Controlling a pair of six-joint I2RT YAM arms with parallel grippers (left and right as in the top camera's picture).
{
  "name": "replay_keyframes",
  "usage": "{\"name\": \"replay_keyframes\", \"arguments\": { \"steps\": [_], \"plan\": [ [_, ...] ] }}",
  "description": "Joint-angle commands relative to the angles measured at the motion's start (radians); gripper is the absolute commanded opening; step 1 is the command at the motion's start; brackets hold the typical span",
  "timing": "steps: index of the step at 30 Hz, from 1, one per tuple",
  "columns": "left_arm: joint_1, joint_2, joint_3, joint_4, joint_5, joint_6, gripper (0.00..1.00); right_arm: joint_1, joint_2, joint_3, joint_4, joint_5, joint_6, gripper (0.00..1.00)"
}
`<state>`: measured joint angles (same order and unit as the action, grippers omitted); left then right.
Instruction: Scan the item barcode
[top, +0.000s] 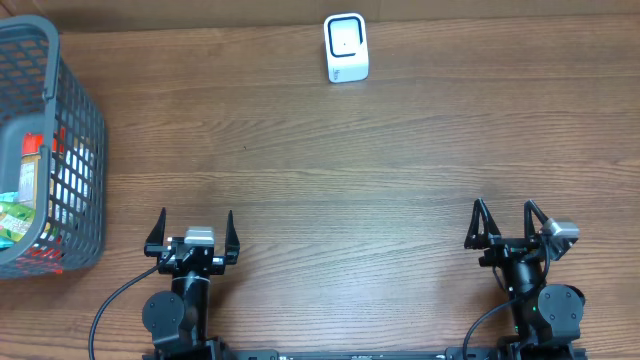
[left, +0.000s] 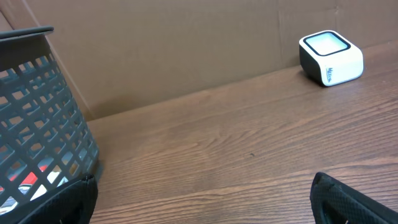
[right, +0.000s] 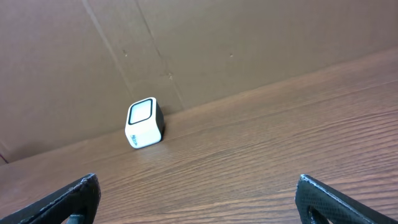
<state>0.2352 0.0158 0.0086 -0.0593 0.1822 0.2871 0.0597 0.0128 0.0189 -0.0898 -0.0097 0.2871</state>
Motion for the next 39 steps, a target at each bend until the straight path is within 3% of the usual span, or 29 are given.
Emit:
{"name": "replay_keyframes", "arguments": {
  "steps": [1, 39],
  "plan": [
    [-0.007, -0.006, -0.004, 0.0, -0.006, -0.022, 0.99, -0.003, -0.01, -0.011, 0.006, 0.012, -0.007, 1.0],
    [-0.007, -0.006, -0.004, 0.0, -0.006, -0.022, 0.99, -0.003, -0.01, -0.011, 0.011, 0.032, -0.007, 1.0]
  ]
}}
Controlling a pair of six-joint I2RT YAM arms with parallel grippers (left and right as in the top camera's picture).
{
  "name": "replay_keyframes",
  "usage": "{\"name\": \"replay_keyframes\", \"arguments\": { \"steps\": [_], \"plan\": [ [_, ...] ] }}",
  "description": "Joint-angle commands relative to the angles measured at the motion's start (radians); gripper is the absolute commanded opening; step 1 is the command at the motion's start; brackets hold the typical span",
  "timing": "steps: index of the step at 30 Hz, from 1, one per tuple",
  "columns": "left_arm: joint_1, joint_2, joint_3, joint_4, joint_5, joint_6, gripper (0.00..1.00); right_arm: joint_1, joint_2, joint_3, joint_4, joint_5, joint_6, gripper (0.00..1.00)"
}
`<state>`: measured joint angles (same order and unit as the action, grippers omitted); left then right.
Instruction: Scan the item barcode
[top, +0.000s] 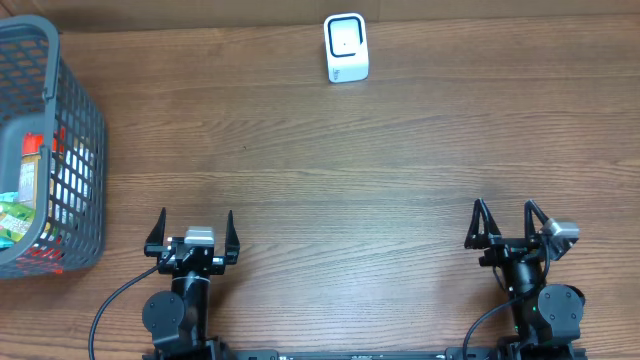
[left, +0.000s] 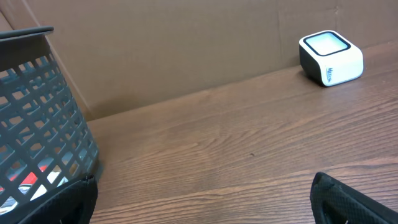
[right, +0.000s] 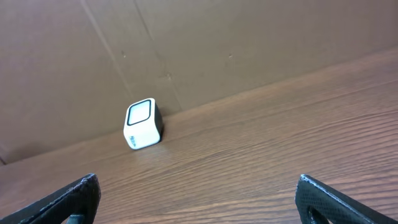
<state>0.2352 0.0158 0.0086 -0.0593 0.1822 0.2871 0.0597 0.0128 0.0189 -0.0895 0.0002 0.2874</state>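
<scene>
A white barcode scanner with a dark window stands at the table's far edge; it also shows in the left wrist view and the right wrist view. Packaged items lie inside a grey mesh basket at the far left. My left gripper rests open near the front edge, left of centre, with nothing between its fingers. My right gripper rests open at the front right, also holding nothing. Both are far from scanner and basket.
A brown cardboard wall runs along the table's far edge behind the scanner. The basket's wall rises close to the left of my left gripper. Wood-grain tabletop lies between grippers and scanner.
The right wrist view has shifted very slightly, with the scanner a little lower left in it. Everything else stands the same.
</scene>
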Motion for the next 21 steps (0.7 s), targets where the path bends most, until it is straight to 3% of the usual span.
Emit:
{"name": "replay_keyframes", "arguments": {
  "steps": [1, 11, 16, 21],
  "plan": [
    [-0.007, -0.006, -0.004, 0.0, -0.006, -0.022, 0.99, -0.003, -0.01, -0.011, 0.018, 0.022, -0.007, 1.0],
    [-0.006, -0.006, -0.004, 0.027, 0.001, -0.029, 0.99, -0.003, -0.01, -0.01, 0.074, 0.003, -0.007, 1.0],
    [-0.006, -0.006, -0.001, 0.133, 0.026, -0.127, 1.0, -0.003, -0.01, -0.006, 0.072, -0.011, -0.008, 1.0],
    [-0.006, 0.028, 0.083, 0.089, 0.029, -0.205, 1.0, -0.003, -0.006, 0.059, 0.061, -0.051, -0.056, 1.0]
  ]
}}
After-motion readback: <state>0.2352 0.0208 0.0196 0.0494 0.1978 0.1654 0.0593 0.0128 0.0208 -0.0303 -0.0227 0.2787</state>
